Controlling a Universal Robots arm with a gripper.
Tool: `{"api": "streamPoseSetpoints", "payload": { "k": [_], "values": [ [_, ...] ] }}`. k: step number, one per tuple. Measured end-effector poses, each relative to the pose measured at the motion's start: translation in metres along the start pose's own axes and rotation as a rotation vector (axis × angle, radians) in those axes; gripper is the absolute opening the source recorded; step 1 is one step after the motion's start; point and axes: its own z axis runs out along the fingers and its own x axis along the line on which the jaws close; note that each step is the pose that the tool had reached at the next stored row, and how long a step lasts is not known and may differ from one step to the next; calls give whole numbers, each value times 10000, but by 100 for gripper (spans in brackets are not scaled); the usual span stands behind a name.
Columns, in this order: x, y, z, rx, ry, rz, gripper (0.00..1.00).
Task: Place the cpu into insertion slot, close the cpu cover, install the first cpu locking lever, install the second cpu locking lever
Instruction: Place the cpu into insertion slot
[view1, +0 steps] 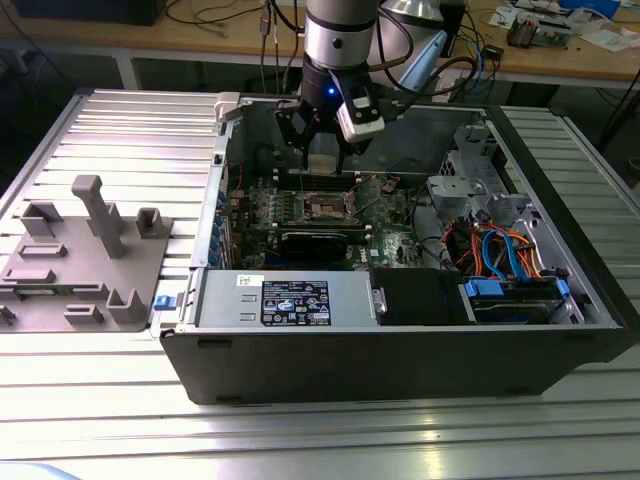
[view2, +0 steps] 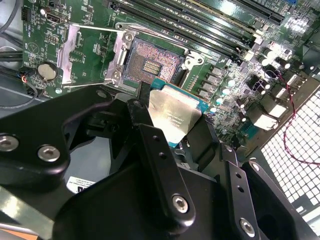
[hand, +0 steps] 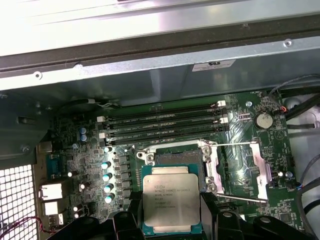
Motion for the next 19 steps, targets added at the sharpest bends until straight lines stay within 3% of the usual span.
{"api": "streamPoseSetpoints", "payload": {
  "k": [19],
  "values": [
    [0,0,6,-1,-13,172,55]
  ]
}}
